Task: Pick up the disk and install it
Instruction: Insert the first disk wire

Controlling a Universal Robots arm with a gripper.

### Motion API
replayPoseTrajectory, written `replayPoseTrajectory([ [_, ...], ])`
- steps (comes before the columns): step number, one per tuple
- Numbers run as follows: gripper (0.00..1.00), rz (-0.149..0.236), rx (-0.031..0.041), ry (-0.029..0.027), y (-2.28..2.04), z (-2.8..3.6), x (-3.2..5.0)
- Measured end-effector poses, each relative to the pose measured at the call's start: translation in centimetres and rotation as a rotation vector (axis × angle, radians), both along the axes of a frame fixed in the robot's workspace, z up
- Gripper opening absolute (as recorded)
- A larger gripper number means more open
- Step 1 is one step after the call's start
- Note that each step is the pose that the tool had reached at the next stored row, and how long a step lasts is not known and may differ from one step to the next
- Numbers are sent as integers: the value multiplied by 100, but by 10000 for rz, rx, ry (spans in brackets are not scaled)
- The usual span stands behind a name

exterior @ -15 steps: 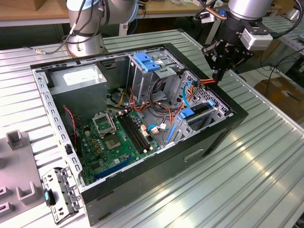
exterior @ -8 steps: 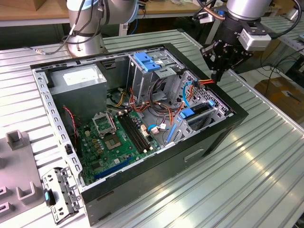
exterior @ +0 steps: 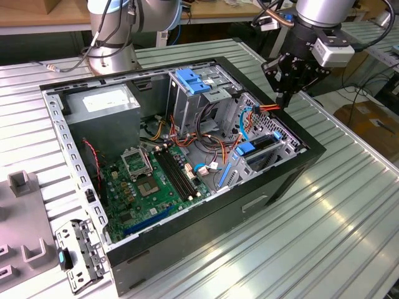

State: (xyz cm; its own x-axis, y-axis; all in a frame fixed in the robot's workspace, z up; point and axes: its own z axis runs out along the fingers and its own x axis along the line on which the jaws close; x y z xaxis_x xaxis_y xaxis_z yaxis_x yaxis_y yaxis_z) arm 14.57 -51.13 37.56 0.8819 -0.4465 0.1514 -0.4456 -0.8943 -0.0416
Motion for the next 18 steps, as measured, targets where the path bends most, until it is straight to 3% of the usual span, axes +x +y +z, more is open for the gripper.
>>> replayPoseTrajectory([
  [5, 16, -354, -3, 0, -1, -1, 0],
  [18, 16, -446, -2, 0, -1, -3, -48],
])
